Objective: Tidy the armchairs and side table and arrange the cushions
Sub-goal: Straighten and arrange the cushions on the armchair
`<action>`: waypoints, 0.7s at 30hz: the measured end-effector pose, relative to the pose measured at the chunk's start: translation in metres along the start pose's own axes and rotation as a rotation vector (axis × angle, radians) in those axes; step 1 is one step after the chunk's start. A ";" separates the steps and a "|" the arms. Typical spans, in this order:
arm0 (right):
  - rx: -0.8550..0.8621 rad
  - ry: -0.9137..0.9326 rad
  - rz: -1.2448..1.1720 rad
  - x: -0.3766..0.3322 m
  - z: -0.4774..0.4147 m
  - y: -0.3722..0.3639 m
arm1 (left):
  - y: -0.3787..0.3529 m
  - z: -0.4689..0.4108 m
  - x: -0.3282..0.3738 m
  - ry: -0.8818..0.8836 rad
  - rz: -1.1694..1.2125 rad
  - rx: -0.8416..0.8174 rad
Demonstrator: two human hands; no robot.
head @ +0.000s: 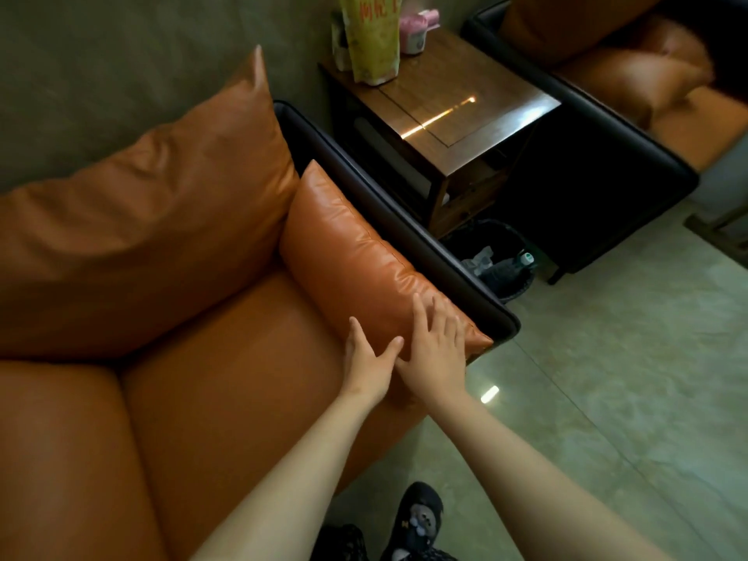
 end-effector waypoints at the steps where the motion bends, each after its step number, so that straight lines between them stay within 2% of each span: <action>1: -0.012 -0.008 -0.001 -0.004 0.008 0.004 | 0.005 0.008 0.001 -0.023 -0.026 -0.015; 9: 0.041 -0.037 -0.053 -0.064 0.072 0.057 | 0.080 0.081 0.020 -0.308 -0.327 -0.073; 15: 0.198 0.046 -0.087 -0.101 0.109 0.110 | 0.166 0.134 0.047 -0.562 -0.647 0.033; 21: 0.267 0.129 -0.061 -0.119 0.134 0.158 | 0.174 0.174 0.092 -0.829 -0.812 0.068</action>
Point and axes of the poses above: each hand's wrist, its own z-axis away from the middle knuckle, its own y-axis out of the back of the hand, x = y × z, the point moved 2 cm from there along -z, towards the middle knuckle, and after that the axes turned 2 degrees about z, right-handed, at the moved point
